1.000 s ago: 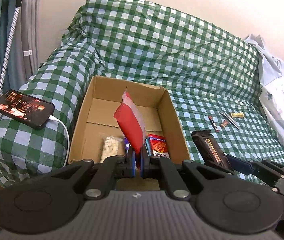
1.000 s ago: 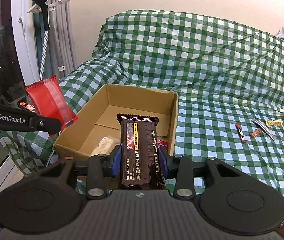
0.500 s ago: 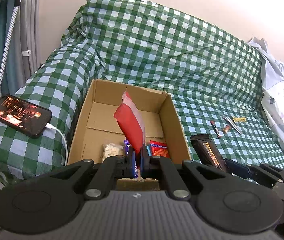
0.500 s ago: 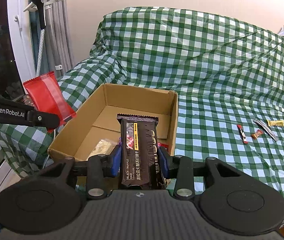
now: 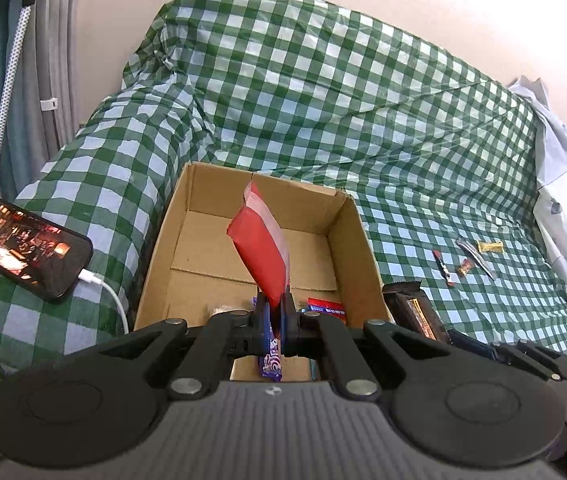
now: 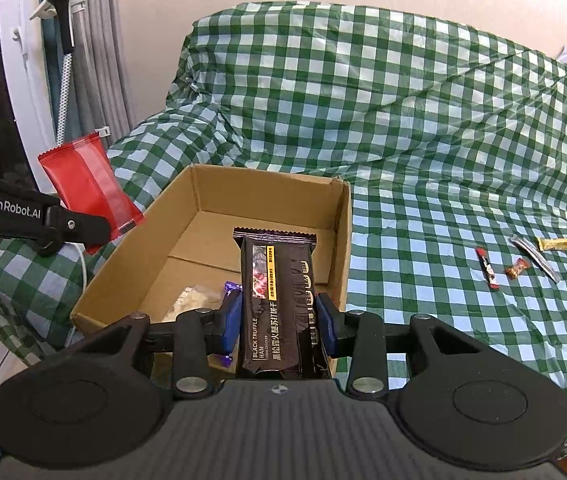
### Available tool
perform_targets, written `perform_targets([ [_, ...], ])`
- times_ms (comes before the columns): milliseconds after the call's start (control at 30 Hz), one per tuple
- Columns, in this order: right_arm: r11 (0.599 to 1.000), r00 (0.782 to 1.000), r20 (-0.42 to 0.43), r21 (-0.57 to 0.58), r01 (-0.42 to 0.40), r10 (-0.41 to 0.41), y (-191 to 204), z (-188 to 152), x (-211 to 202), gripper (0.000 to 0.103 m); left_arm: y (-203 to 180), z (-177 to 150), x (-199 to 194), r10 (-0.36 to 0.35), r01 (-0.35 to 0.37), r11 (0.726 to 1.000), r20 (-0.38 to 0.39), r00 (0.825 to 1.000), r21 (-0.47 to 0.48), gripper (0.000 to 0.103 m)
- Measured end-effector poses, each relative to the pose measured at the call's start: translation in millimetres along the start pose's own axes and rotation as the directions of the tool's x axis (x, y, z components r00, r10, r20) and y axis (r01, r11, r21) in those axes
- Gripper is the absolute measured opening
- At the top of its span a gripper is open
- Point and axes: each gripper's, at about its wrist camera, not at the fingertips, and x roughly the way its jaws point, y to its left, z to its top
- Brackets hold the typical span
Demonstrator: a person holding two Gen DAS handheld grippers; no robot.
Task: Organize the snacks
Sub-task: 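Carry the red packet and dark chocolate bar over the box with both tools, then open both tools to drop the red packet and chocolate bar into the box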
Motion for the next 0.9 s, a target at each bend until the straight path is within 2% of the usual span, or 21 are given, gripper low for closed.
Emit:
perform_targets([
  [367, 1.0, 1.0, -0.03, 0.006, 0.005, -0.004, -4.0, 11.5, 45.3, 0.041, 2.8, 10.2, 56.9, 0.029, -0.029, 1.0, -0.091, 0.995, 0.002, 0.004],
  [600, 1.0, 0.998, -0.069, 0.012, -0.012, 0.013, -5.0, 15.5, 79.5, 0.041, 11.3, 11.9, 97.0, 0.073, -0.071, 0.997, -0.161, 0.984, 0.021, 0.004],
  [900, 1.0, 0.994, -0.107, 0.017, -0.017, 0.019, -7.5, 19.7, 118.7, 0.041, 15.9, 11.1, 138.9, 0.109, -0.102, 0.994, -0.212, 0.971, 0.045, 0.004],
])
